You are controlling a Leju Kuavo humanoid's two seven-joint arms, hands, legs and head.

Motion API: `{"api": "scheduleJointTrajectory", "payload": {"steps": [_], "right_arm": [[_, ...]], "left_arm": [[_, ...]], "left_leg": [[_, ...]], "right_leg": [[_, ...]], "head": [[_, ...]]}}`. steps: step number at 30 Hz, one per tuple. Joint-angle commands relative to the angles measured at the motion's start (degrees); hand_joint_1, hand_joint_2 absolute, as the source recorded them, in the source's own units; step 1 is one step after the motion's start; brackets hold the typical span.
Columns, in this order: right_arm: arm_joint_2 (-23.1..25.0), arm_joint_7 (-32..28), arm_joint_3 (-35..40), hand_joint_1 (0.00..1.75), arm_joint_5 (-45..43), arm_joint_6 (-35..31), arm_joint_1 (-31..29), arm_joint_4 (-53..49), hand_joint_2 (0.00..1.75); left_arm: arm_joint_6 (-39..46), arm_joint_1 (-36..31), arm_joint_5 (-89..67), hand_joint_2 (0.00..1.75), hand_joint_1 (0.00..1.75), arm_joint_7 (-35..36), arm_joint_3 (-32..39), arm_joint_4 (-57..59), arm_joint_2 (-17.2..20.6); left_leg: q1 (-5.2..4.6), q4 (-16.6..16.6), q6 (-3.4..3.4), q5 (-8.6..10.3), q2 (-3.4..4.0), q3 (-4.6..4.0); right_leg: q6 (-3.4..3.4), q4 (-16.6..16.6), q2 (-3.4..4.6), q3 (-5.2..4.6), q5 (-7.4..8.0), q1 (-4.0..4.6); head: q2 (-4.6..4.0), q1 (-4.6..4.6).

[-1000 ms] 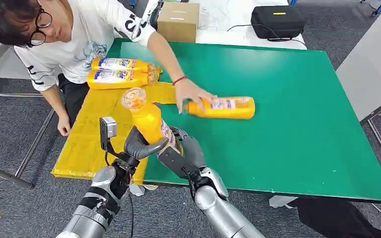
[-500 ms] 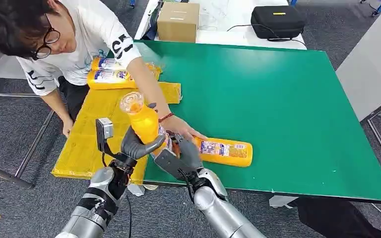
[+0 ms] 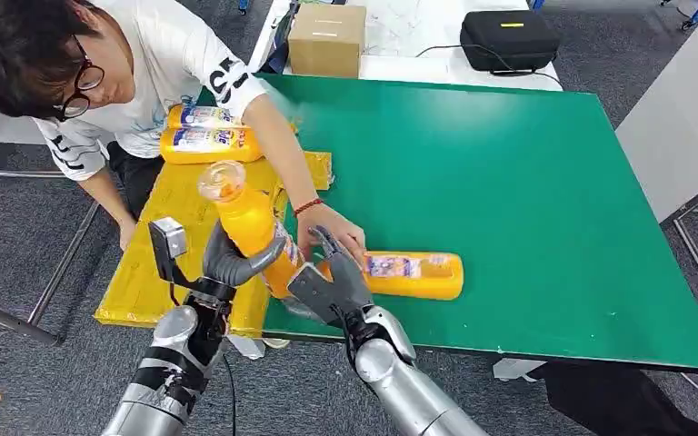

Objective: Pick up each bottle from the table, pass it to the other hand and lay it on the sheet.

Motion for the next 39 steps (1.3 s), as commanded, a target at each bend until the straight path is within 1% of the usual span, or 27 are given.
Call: {"api": "scheduleJointTrajectory", "payload": {"steps": [1, 2, 3, 4, 6, 7, 10, 12, 15, 16, 18, 19, 20, 21, 22, 23, 24, 25, 26, 28, 29, 30, 32, 34, 35, 37, 39], "right_arm": [[-1.83, -1.00, -2.72, 0.00, -1.11, -1.45, -0.63, -2.73, 1.75], [-1.89, -1.52, -3.23, 0.00, -1.70, -1.77, -0.50, -3.47, 1.75], [-2.33, -2.04, -3.93, 0.00, -2.37, -1.82, -0.16, -5.44, 1.75], [-2.38, -2.27, -4.76, 0.00, -3.30, -1.85, 0.09, -6.59, 1.75], [-2.45, -2.42, -5.41, 0.00, -3.85, -1.98, 0.37, -7.71, 1.75], [-2.27, -3.48, -6.70, 0.00, -5.41, -2.44, 1.10, -9.80, 1.75], [-2.54, -4.78, -7.99, 0.00, -7.20, -3.43, 2.33, -13.75, 1.75], [-2.75, -4.64, -7.95, 0.00, -7.32, -3.23, 2.61, -14.59, 1.75], [-2.72, -4.63, -7.91, 0.00, -7.33, -3.22, 2.69, -14.48, 1.75], [-2.72, -4.63, -7.91, 0.00, -7.33, -3.22, 2.69, -14.48, 1.75], [-2.49, -4.75, -8.24, 0.00, -7.61, -3.65, 2.82, -14.42, 1.75], [-2.55, -4.77, -8.27, 0.00, -7.62, -3.66, 2.81, -14.41, 1.75], [-2.55, -4.77, -8.27, 0.00, -7.62, -3.66, 2.81, -14.41, 1.75], [-2.59, -5.81, -8.75, 0.00, -8.30, -4.73, 3.28, -15.38, 1.75], [-2.92, -5.82, -8.82, 0.00, -8.69, -4.90, 3.53, -16.18, 1.75], [-3.16, -5.91, -9.11, 0.00, -9.15, -5.13, 3.91, -17.12, 1.75], [-3.62, -5.80, -9.26, 0.00, -9.55, -5.22, 4.23, -18.04, 1.75], [-3.93, -5.74, -9.36, 0.00, -9.77, -5.09, 4.32, -18.59, 1.75], [-4.10, -5.78, -9.59, 0.00, -10.07, -5.04, 4.38, -18.86, 1.75], [-4.36, -5.78, -9.79, 0.00, -10.38, -4.69, 4.58, -19.28, 1.75], [-4.32, -5.80, -9.79, 0.00, -10.46, -4.55, 4.54, -19.19, 1.75], [-4.24, -5.80, -9.69, 0.00, -10.52, -4.31, 4.31, -18.84, 1.75], [-4.09, -5.84, -9.50, 0.00, -10.59, -3.97, 3.98, -18.28, 1.75], [-3.90, -5.91, -9.26, 0.00, -10.64, -3.62, 3.52, -17.59, 1.75], [-3.79, -5.95, -9.27, 0.00, -10.69, -3.66, 3.41, -17.38, 1.75], [-3.62, -6.25, -9.46, 0.00, -11.07, -3.83, 3.21, -17.23, 1.75], [-3.59, -6.76, -9.79, 0.00, -11.84, -4.07, 3.13, -17.75, 1.75]], "left_arm": [[4.32, -2.41, -5.75, 1.75, 1.75, -1.67, 1.39, 0.50, 3.26], [8.04, -3.07, -9.77, 1.75, 1.75, -2.32, 0.94, 0.81, 4.14], [9.41, -4.86, -12.02, 1.75, 1.75, -2.62, 1.47, 3.05, 5.10], [13.07, -5.92, -16.75, 1.75, 1.75, -3.42, 0.91, 4.40, 6.08], [14.67, -6.81, -19.01, 1.75, 1.75, -3.74, 0.93, 5.75, 6.72], [18.70, -8.23, -24.48, 1.75, 1.75, -4.43, 0.69, 8.25, 7.38], [24.88, -11.35, -32.91, 1.75, 1.75, -5.19, 1.35, 14.31, 9.13], [24.73, -12.01, -33.34, 1.75, 1.75, -5.99, 2.02, 15.79, 9.10], [24.80, -11.95, -33.42, 1.75, 1.75, -6.08, 2.00, 15.79, 8.93], [24.80, -11.95, -33.42, 1.75, 1.75, -6.08, 2.00, 15.79, 8.93], [25.90, -11.99, -34.89, 1.75, 1.75, -5.42, 1.37, 16.03, 9.07], [25.78, -12.04, -34.85, 1.75, 1.75, -5.47, 1.46, 16.09, 9.26], [25.78, -12.04, -34.85, 1.75, 1.75, -5.47, 1.46, 16.09, 9.26], [29.29, -13.32, -39.44, 1.75, 1.75, -3.69, 0.66, 18.96, 10.21], [29.59, -14.42, -41.06, 1.75, 1.75, -3.46, 0.76, 21.42, 10.83], [32.45, -15.37, -44.40, 1.75, 1.75, -3.23, 0.04, 23.81, 11.81], [32.19, -16.59, -45.48, 1.75, 1.75, -3.06, 0.61, 26.83, 12.49], [33.75, -17.25, -47.42, 1.75, 1.75, -3.56, 0.32, 28.66, 13.28], [35.55, -17.81, -49.65, 1.75, 1.75, -2.63, -0.30, 30.22, 14.32], [37.72, -18.86, -52.63, 1.75, 1.75, -1.46, -0.31, 33.46, 15.81], [37.93, -19.17, -53.56, 1.75, 1.75, -0.92, -0.39, 34.50, 16.43], [37.79, -19.69, -54.55, 1.75, 1.75, -0.22, -0.39, 35.82, 17.03], [38.48, -20.38, -56.40, 1.75, 1.75, 1.72, -0.55, 37.51, 17.61], [38.78, -20.79, -57.68, 1.75, 1.75, 2.82, -0.26, 38.60, 17.92], [38.68, -20.90, -57.88, 1.75, 1.75, 3.14, -0.11, 38.88, 18.01], [38.93, -21.03, -59.20, 1.75, 1.75, 4.32, 0.11, 39.46, 18.35], [40.09, -21.14, -62.96, 1.75, 1.75, 6.79, -0.76, 40.24, 18.88]], "left_leg": [[0.05, 0.00, -0.06, -0.10, -0.03, 0.26], [0.06, -0.01, -0.08, -0.16, -0.03, 0.39], [0.05, -0.01, -0.06, -0.10, -0.02, 0.27], [0.04, -0.02, -0.05, -0.04, -0.03, 0.14], [0.03, -0.01, -0.06, -0.06, -0.08, 0.19], [0.07, 0.03, -0.09, -0.13, -0.08, 0.33], [0.04, -0.04, -0.06, -0.02, -0.14, 0.18], [0.05, -0.02, -0.07, -0.09, -0.08, 0.32], [0.05, -0.01, -0.05, -0.05, -0.02, 0.20], [0.07, 0.00, -0.07, -0.13, -0.04, 0.37], [0.03, -0.03, -0.04, -0.04, -0.05, 0.20], [0.05, -0.02, -0.06, -0.10, -0.08, 0.33], [0.04, -0.02, -0.05, -0.06, -0.04, 0.22], [0.04, -0.02, -0.04, -0.05, 0.00, 0.18], [0.06, 0.00, -0.06, -0.14, -0.02, 0.38], [0.06, 0.00, -0.06, -0.11, -0.04, 0.31], [0.04, -0.03, -0.06, -0.05, -0.05, 0.25], [0.04, -0.04, -0.05, -0.02, -0.05, 0.17], [0.04, -0.02, -0.07, -0.07, -0.09, 0.30], [0.03, -0.04, -0.05, -0.02, 0.03, 0.16], [0.06, -0.02, -0.08, -0.09, 0.05, 0.32], [0.04, -0.03, -0.06, -0.07, 0.09, 0.27], [0.06, -0.01, -0.08, -0.10, 0.14, 0.33], [0.05, -0.02, -0.05, -0.02, 0.15, 0.16], [0.08, 0.00, -0.07, -0.11, 0.15, 0.31], [0.07, 0.00, -0.05, -0.06, 0.15, 0.19], [0.05, -0.01, -0.04, -0.06, 0.12, 0.22]], "right_leg": [[-0.08, 0.00, -0.03, 0.27, -0.11, 0.05], [-0.11, -0.01, -0.03, 0.40, -0.17, 0.07], [-0.08, 0.00, -0.02, 0.26, -0.11, 0.05], [-0.07, -0.01, -0.03, 0.14, -0.05, 0.05], [-0.08, 0.02, -0.08, 0.20, -0.10, 0.04], [-0.12, 0.05, -0.08, 0.33, -0.17, 0.08], [-0.07, 0.00, -0.14, 0.18, -0.08, 0.04], [-0.10, 0.02, -0.08, 0.31, -0.13, 0.05], [-0.06, 0.00, -0.02, 0.18, -0.07, 0.05], [-0.09, 0.02, -0.04, 0.36, -0.16, 0.07], [-0.06, 0.00, -0.08, 0.19, -0.08, 0.03], [-0.08, 0.00, -0.11, 0.32, -0.15, 0.05], [-0.07, 0.00, -0.07, 0.21, -0.10, 0.04], [-0.06, -0.01, -0.03, 0.16, -0.06, 0.04], [-0.09, 0.02, -0.05, 0.37, -0.17, 0.06], [-0.09, 0.02, -0.08, 0.31, -0.14, 0.05], [-0.08, 0.01, -0.08, 0.23, -0.10, 0.04], [-0.07, -0.01, -0.08, 0.16, -0.06, 0.04], [-0.10, 0.02, -0.11, 0.29, -0.13, 0.04], [-0.06, -0.01, 0.00, 0.12, -0.03, 0.03], [-0.10, 0.00, 0.03, 0.27, -0.09, 0.07], [-0.08, 0.01, 0.05, 0.20, -0.07, 0.04], [-0.11, 0.03, 0.04, 0.23, -0.10, 0.06], [-0.06, 0.02, 0.03, 0.07, -0.03, 0.05], [-0.10, 0.05, 0.04, 0.22, -0.11, 0.07], [-0.06, 0.04, 0.04, 0.12, -0.06, 0.06], [-0.06, 0.04, 0.02, 0.15, -0.08, 0.03]], "head": [[0.00, 0.00], [0.00, 0.00], [0.00, 0.00], [0.00, 0.00], [0.00, 0.00], [0.00, 0.00], [0.00, 0.02], [0.00, 0.02], [0.00, 0.02], [0.00, 0.02], [0.00, 0.02], [0.00, 0.02], [0.00, 0.02], [0.00, 0.02], [0.00, 0.02], [0.00, 0.02], [0.00, 0.02], [0.00, 0.02], [0.00, 0.02], [0.00, 0.02], [0.00, 0.02], [0.00, 0.02], [0.00, 0.00], [0.00, 0.00], [0.00, 0.00], [0.00, 0.00], [0.00, 0.02]]}}
